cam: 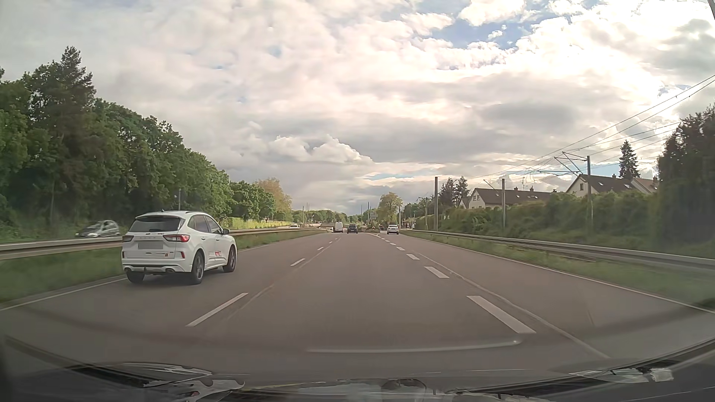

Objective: Follow the waypoints while adhering to traffic rules and regulations

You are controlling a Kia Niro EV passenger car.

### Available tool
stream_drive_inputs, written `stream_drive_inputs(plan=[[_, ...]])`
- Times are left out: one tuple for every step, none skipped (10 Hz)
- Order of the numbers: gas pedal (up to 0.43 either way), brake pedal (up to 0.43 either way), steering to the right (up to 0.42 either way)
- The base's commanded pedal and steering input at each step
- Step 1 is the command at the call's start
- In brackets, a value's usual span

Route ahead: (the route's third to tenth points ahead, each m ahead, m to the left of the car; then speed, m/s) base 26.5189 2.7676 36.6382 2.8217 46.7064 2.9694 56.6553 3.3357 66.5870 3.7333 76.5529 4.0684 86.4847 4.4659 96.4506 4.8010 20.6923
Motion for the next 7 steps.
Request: stream_drive_inputs(plan=[[0.130,0.000,-0.003],[0.130,0.000,-0.003],[0.130,0.000,-0.003],[0.130,0.000,-0.004],[0.130,0.000,-0.003],[0.130,0.000,-0.004],[0.130,0.000,-0.003]])
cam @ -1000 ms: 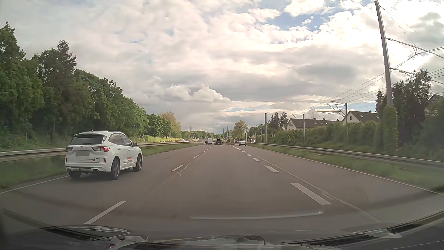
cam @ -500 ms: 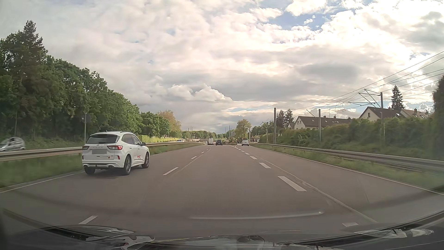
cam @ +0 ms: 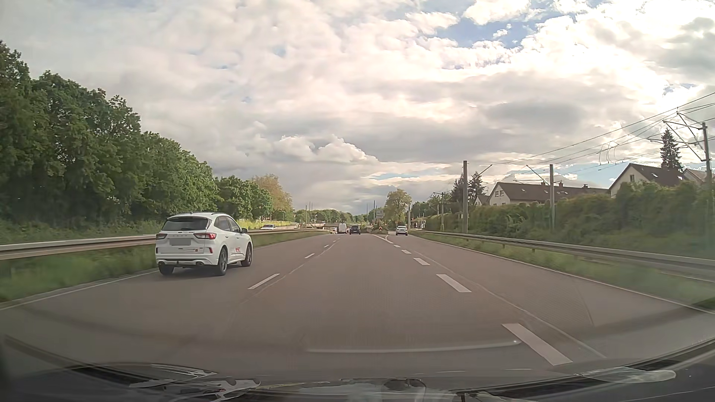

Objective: Follow the waypoints while adhering to traffic rules and regulations

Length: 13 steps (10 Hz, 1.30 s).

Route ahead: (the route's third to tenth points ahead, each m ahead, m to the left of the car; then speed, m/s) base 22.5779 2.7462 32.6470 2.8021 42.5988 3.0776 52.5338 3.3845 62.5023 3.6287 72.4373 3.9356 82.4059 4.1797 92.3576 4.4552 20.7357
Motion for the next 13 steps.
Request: stream_drive_inputs(plan=[[0.130,0.000,-0.004],[0.130,0.000,-0.004],[0.130,0.000,-0.003],[0.118,0.000,-0.003],[0.118,0.000,-0.003],[0.118,0.000,-0.003],[0.110,0.000,-0.003],[0.110,0.000,-0.003],[0.110,0.000,-0.003],[0.098,0.000,-0.002],[0.098,0.000,-0.002],[0.098,0.000,-0.002],[0.098,0.000,-0.002]])
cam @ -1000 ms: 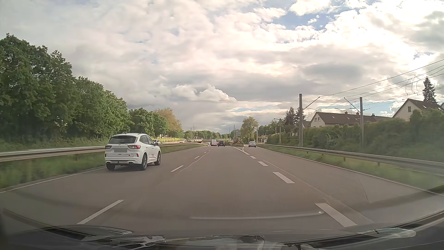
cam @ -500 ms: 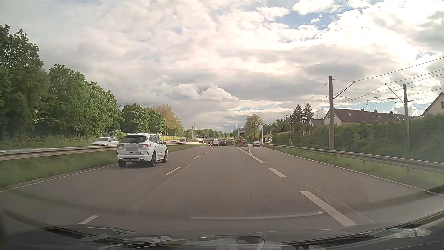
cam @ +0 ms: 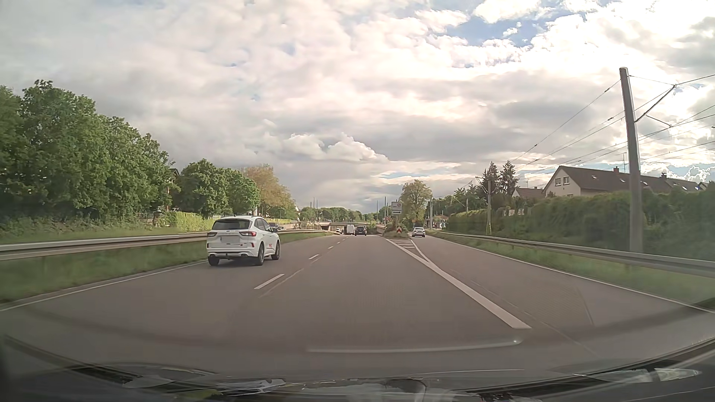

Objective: Follow the waypoints while adhering to traffic rules and regulations

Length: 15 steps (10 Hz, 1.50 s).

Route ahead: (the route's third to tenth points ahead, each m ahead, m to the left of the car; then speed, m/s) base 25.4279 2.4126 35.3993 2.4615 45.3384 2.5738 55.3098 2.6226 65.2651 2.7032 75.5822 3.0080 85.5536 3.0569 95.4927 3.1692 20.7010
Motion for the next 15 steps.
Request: stream_drive_inputs(plan=[[0.087,0.000,-0.002],[0.087,0.000,-0.002],[0.087,0.000,-0.002],[0.087,0.000,-0.002],[0.087,0.000,-0.002],[0.087,0.000,-0.002],[0.087,0.000,-0.001],[0.087,0.000,-0.001],[0.087,0.000,0.000],[0.087,0.000,0.000],[0.087,0.000,0.000],[0.087,0.000,0.000],[0.087,0.000,0.000],[0.087,0.000,0.000],[0.087,0.000,0.000]])
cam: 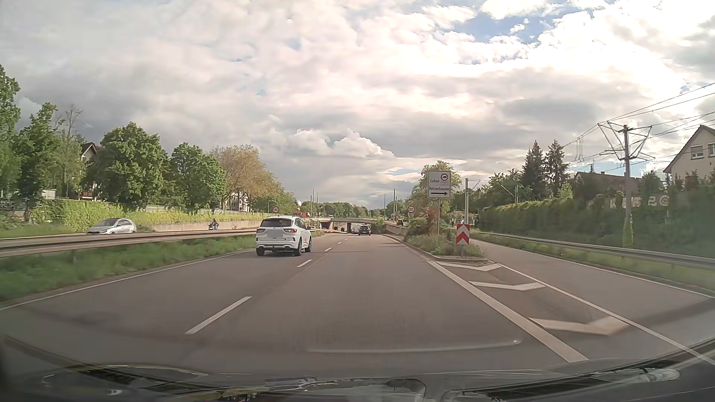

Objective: Follow the waypoints while adhering to traffic rules and regulations

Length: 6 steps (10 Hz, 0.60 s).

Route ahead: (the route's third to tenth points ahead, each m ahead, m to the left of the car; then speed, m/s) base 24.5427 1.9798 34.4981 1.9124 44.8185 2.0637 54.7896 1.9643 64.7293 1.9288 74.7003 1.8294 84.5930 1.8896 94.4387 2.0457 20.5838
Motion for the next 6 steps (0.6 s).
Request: stream_drive_inputs(plan=[[0.087,0.000,0.000],[0.087,0.000,0.000],[0.087,0.000,0.000],[0.087,0.000,0.000],[0.087,0.000,0.000],[0.087,0.000,0.000]])
